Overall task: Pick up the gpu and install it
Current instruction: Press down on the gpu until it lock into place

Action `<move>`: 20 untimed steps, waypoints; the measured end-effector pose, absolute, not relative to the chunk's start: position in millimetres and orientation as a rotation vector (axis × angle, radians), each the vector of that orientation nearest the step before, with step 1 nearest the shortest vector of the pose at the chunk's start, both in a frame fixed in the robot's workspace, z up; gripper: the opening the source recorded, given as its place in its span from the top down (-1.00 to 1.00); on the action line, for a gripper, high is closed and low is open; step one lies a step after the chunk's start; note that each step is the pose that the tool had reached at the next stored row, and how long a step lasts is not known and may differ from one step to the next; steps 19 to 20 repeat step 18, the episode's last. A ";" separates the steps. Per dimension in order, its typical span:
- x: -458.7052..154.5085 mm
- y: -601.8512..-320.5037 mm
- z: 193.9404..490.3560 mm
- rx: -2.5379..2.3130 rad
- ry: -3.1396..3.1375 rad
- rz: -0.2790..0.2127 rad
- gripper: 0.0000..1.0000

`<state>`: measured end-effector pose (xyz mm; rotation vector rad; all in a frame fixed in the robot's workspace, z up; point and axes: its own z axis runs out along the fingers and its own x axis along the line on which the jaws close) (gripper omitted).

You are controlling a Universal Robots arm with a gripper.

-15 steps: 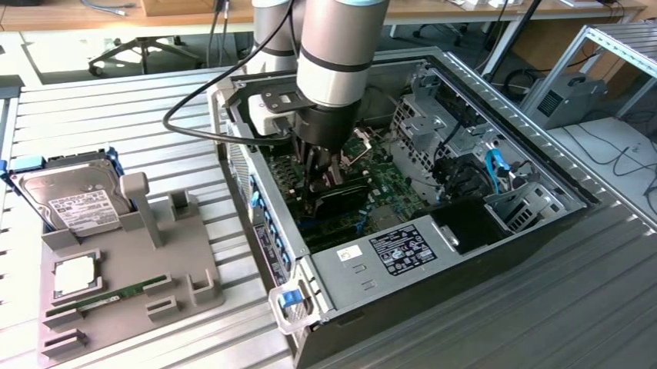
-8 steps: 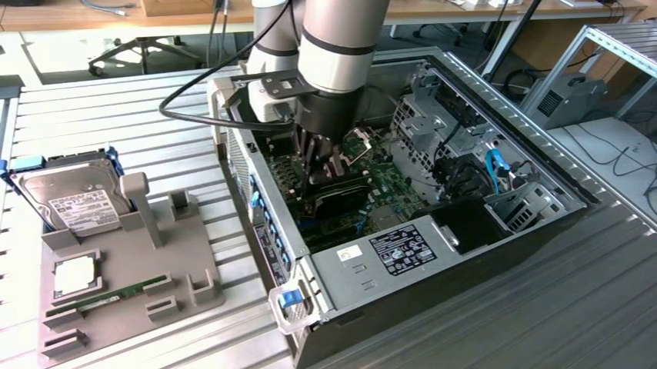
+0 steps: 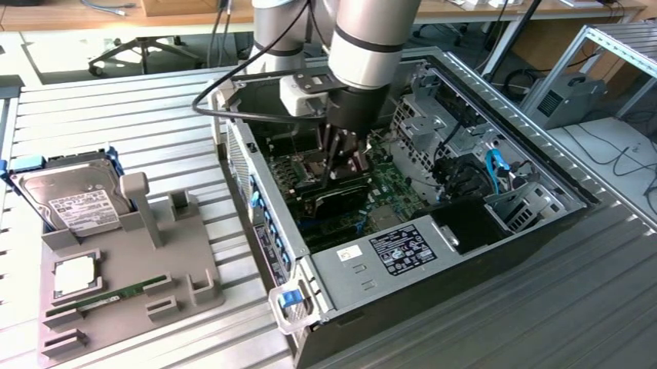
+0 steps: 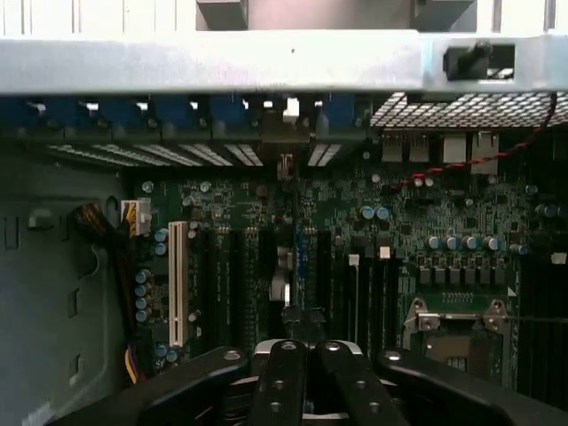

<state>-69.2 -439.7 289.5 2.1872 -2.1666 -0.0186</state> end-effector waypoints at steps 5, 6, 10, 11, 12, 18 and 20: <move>-44.2 -439.7 289.5 2.181 -2.160 -0.034 0.79; -38.4 -439.8 289.5 2.180 -2.159 -0.037 0.79; -32.0 -439.8 289.6 2.179 -2.157 -0.039 0.79; -31.0 -439.8 289.6 2.178 -2.157 -0.040 0.79; -30.7 -439.8 289.5 2.178 -2.157 -0.040 0.79; -30.6 -439.7 289.6 2.178 -2.157 -0.040 0.79; -30.6 -439.7 289.6 2.178 -2.157 -0.040 0.79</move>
